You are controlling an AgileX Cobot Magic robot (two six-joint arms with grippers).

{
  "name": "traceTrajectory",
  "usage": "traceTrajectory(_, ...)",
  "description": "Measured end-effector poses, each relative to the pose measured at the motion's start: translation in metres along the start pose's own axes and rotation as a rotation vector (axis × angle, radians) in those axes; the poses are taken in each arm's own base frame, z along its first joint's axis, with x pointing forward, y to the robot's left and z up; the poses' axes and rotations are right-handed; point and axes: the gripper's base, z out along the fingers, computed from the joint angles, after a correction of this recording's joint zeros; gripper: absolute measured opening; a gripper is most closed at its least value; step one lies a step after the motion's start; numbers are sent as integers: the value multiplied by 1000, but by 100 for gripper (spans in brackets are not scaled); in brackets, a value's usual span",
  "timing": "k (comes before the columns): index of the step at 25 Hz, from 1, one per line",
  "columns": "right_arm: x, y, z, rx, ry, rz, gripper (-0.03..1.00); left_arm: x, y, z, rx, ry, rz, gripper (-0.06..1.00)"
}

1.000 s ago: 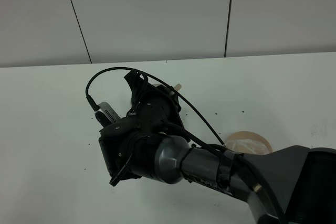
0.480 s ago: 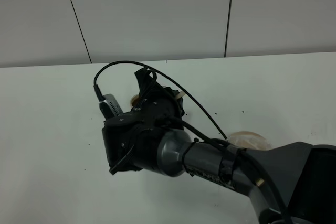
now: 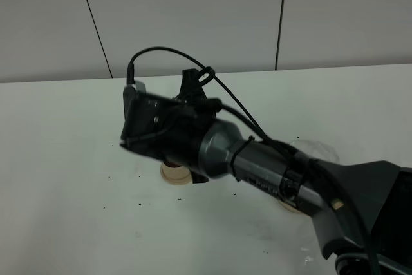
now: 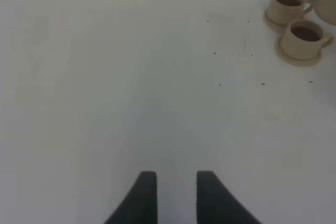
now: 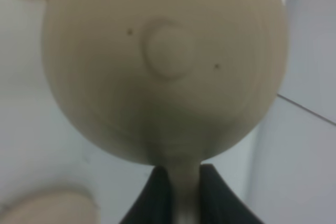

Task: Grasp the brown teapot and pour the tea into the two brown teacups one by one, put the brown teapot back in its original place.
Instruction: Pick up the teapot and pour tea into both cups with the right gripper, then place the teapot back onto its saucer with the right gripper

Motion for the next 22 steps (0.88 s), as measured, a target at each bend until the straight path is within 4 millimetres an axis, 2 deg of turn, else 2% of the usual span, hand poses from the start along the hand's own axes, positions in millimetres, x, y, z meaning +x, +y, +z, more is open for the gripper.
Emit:
traceTrajectory(5,0,-13,-10,-112,-114,124,10,0,0,0,0,0,-1,25)
traceTrajectory(12,14,-19,5,-319,-185,290,10,0,0,0,0,0,-1,25)
traceTrajectory(16,15,-19,6,-357,-181,403,10,0,0,0,0,0,-1,25)
traceTrajectory(22,24,-24,-5,-395,-197,505,10,0,0,0,0,0,-1,25)
